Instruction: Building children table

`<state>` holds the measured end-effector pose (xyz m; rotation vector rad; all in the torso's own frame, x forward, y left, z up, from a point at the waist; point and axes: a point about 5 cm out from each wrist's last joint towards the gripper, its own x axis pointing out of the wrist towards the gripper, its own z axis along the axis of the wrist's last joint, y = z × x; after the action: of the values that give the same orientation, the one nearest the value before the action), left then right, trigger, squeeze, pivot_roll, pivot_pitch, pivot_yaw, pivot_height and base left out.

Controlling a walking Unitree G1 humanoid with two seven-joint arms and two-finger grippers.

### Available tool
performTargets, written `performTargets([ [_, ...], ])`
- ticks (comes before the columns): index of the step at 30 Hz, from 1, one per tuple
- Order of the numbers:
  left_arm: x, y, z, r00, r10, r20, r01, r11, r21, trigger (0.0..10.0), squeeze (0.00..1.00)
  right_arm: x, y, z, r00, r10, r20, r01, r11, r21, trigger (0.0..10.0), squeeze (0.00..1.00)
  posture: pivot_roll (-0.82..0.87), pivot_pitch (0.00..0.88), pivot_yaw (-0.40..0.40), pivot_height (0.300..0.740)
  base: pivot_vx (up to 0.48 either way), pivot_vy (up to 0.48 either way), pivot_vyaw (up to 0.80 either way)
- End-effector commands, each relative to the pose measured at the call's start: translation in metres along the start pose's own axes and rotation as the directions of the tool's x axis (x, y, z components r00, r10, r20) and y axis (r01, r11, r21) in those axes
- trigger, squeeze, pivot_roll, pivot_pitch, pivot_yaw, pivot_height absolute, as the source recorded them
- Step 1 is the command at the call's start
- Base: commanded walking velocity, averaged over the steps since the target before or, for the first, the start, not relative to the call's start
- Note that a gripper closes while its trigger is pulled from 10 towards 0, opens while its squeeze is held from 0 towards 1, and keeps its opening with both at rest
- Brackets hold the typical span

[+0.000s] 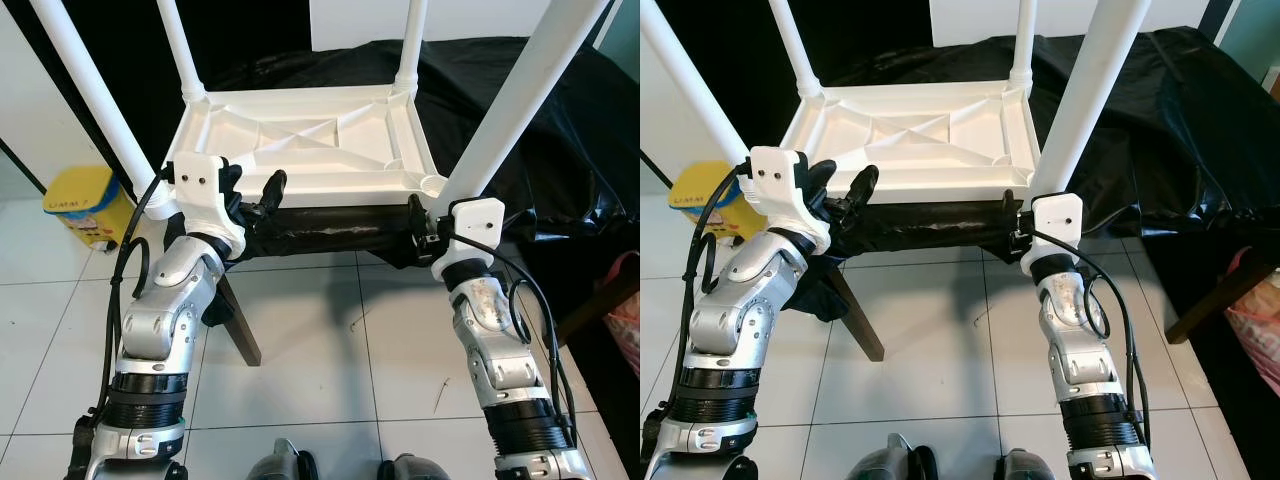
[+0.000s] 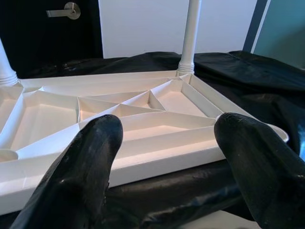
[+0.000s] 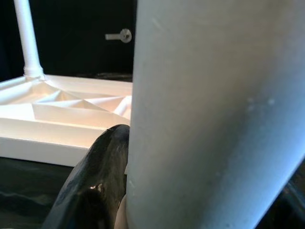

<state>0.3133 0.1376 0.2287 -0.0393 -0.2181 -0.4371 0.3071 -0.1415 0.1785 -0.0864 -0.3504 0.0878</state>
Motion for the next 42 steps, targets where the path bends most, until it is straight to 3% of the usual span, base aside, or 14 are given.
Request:
performTargets([
  [1, 0.0, 0.0, -0.005, 1.0, -0.006, -0.014, 0.007, 1.0, 0.018, 10.0, 0.0, 0.003, 0.0, 0.004, 1.0, 0.007, 0.027, -0.007, 1.0, -0.006, 10.0, 0.0, -0.07, 0.088, 0.02, 0.74, 0.0, 0.0, 0.0],
  [12, -0.001, 0.007, -0.005, 1.0, -0.005, -0.009, 0.005, 1.0, -0.006, 10.0, 0.0, 0.006, -0.007, 0.003, 1.0, 0.017, 0.026, -0.016, 0.999, -0.032, 10.0, 0.0, -0.07, 0.082, 0.017, 0.74, 0.0, 0.0, 0.0],
  [15, -0.002, 0.011, -0.003, 0.999, 0.035, 0.001, -0.035, 0.999, -0.015, 10.0, 0.0, 0.006, -0.012, 0.002, 1.0, 0.0, 0.032, 0.002, 0.999, -0.049, 10.0, 0.0, -0.07, 0.071, 0.046, 0.74, 0.0, 0.0, 0.0],
  [42, 0.003, 0.012, 0.0, 1.0, 0.013, 0.021, -0.012, 1.0, -0.021, 10.0, 0.0, 0.01, -0.023, 0.006, 0.998, 0.005, 0.065, 0.001, 0.996, -0.09, 10.0, 0.0, -0.09, 0.03, 0.043, 0.74, 0.0, 0.0, 0.0],
])
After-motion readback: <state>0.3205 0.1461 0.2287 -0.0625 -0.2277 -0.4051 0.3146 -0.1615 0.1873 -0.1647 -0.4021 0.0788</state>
